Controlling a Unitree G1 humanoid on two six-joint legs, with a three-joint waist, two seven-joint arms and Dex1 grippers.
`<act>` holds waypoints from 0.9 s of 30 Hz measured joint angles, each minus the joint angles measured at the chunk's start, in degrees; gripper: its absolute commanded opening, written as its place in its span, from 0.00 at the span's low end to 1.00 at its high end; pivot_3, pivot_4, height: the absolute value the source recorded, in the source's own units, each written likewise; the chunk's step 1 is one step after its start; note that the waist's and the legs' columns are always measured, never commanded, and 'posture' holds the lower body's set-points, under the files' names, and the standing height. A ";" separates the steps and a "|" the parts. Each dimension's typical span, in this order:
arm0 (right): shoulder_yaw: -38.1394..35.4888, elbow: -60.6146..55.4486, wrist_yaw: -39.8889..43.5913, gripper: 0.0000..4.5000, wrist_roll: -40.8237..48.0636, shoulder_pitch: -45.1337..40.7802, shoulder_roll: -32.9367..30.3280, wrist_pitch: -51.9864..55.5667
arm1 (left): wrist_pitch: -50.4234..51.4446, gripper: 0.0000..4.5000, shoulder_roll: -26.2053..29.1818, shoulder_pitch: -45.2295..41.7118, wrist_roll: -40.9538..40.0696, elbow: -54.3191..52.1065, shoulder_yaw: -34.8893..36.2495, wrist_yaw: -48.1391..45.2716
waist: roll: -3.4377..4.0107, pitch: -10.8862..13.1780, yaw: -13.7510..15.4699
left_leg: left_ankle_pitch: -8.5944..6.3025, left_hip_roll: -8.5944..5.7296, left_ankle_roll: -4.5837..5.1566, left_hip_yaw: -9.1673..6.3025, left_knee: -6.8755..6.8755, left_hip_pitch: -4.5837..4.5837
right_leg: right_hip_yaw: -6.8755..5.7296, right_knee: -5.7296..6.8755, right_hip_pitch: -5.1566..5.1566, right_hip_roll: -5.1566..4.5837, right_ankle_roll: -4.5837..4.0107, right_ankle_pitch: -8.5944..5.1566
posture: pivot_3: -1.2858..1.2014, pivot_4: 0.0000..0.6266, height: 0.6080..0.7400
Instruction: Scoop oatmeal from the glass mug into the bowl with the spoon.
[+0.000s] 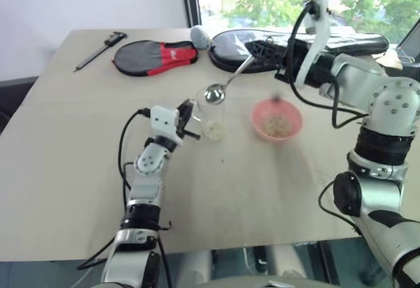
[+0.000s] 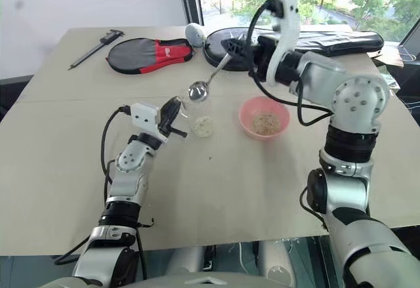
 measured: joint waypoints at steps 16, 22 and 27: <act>6.67 1.83 3.62 0.77 -11.57 1.81 2.22 -10.60 | 0.40 0.00 0.13 2.06 -0.01 -2.48 -0.28 0.27 | 0.00 0.00 -0.01 | 0.00 -0.01 -0.01 -0.04 0.01 0.00 | -0.04 0.01 0.00 0.00 0.00 0.00 | 0.52 0.24 1.00; 6.58 1.83 3.73 0.79 -13.91 3.26 2.14 -12.75 | 0.47 0.27 0.12 2.93 -0.30 -3.40 -0.12 0.25 | 0.00 0.00 -0.02 | 0.00 -0.01 0.00 -0.04 0.01 0.01 | -0.04 0.03 0.00 0.00 0.00 0.00 | 0.52 0.24 1.00; 6.58 1.82 3.91 0.79 -14.84 3.56 2.07 -13.79 | 0.46 0.65 0.08 3.23 -0.65 -3.69 0.09 0.28 | 0.01 0.00 -0.02 | 0.00 -0.01 0.00 -0.04 0.01 0.02 | -0.04 0.03 0.00 0.00 0.00 0.00 | 0.52 0.24 1.00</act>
